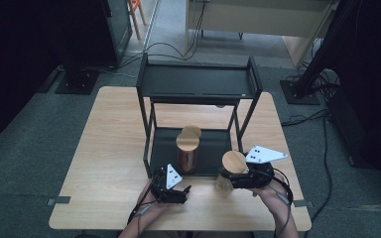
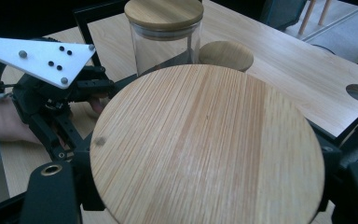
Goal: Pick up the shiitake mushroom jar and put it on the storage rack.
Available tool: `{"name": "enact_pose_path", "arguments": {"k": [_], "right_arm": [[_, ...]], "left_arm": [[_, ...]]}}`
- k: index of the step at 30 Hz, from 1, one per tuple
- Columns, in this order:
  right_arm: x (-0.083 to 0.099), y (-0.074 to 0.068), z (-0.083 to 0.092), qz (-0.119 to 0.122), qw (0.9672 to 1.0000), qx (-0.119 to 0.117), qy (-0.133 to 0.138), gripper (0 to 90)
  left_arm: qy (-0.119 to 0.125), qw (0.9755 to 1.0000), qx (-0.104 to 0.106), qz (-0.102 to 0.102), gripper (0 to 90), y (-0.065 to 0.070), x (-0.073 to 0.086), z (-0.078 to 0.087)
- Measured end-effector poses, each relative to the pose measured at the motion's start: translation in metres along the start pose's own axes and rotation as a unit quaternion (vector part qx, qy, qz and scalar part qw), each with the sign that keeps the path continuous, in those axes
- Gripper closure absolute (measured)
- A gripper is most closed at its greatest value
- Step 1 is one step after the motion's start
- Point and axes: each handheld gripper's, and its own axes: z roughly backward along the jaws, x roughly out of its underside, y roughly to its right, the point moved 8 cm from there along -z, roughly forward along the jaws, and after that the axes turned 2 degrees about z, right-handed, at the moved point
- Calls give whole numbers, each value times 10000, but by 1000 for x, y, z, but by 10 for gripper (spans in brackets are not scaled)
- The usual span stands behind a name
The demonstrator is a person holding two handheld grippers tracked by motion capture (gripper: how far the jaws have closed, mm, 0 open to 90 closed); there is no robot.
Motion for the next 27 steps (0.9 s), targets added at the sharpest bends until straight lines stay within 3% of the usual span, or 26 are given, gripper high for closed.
{"name": "enact_pose_path", "arguments": {"k": [9,27], "right_arm": [[-5,2,-5,-193,9997,125,-69,249],[-16,3,-14,-147,9995,269,-30,249]], "left_arm": [[9,10000,-7,-10,128,0,0,0],[3,10000,-1,-15,128,0,0,0]]}}
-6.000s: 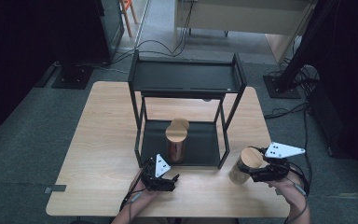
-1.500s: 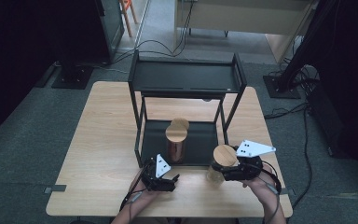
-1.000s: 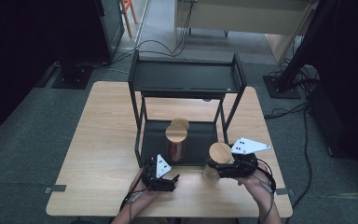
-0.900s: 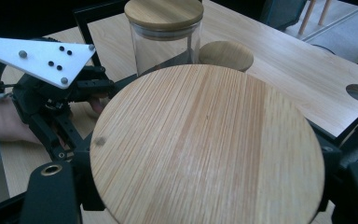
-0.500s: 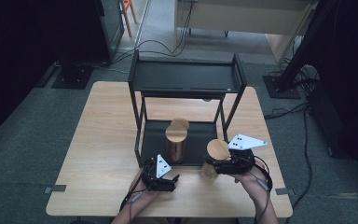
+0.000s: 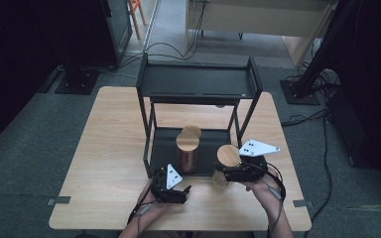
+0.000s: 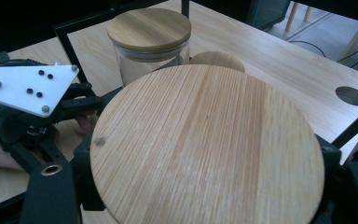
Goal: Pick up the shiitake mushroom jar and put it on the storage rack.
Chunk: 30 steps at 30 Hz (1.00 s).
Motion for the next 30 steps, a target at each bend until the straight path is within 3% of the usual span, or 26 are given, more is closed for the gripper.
{"name": "enact_pose_path", "arguments": {"k": [30], "right_arm": [[-7,5,-30,-23,9998,162,-70,249]], "left_arm": [[-11,10000,-10,-34,128,0,0,0]]}}
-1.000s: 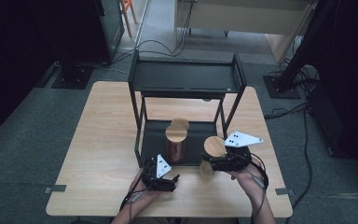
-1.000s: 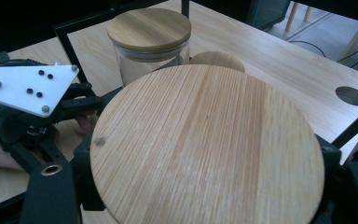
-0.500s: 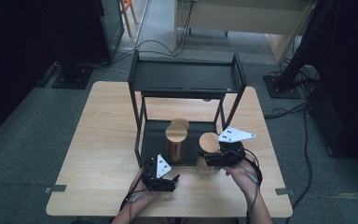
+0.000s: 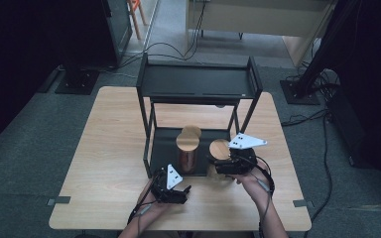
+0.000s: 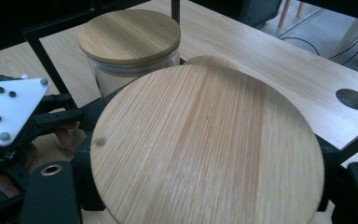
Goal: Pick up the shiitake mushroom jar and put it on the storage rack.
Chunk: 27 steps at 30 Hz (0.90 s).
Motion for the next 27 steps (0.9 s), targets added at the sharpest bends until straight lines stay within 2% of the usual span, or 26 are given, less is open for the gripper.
{"name": "enact_pose_path", "arguments": {"k": [16,27], "right_arm": [[-2,3,-14,-18,9999,140,-27,248],[-5,6,-21,-120,9997,223,33,248]], "left_arm": [[4,10000,2,13,128,0,0,0],[-1,10000,-8,1,128,0,0,0]]}}
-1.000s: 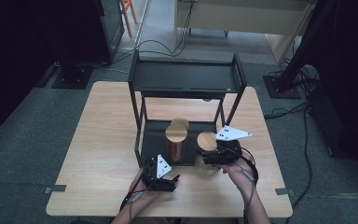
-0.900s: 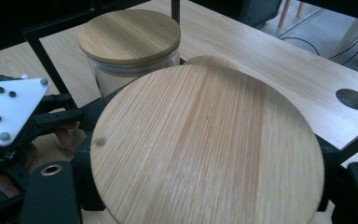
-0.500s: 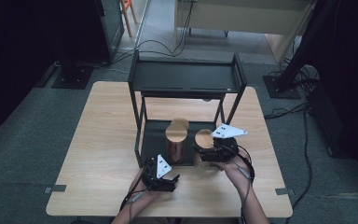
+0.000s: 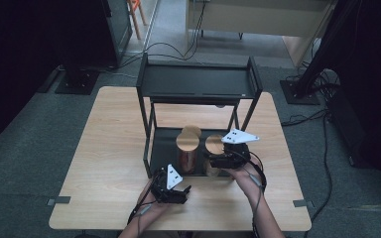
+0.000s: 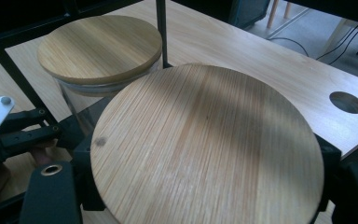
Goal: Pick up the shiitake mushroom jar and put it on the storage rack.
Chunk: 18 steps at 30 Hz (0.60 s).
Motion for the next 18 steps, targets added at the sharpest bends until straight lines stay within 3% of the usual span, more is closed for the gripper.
{"name": "enact_pose_path", "arguments": {"k": [10,18], "right_arm": [[-1,7,-4,-77,9998,154,86,248],[2,5,-12,-27,9999,165,-11,248]], "left_arm": [[-5,10000,-4,-8,128,0,0,0],[-12,10000,2,-15,128,0,0,0]]}}
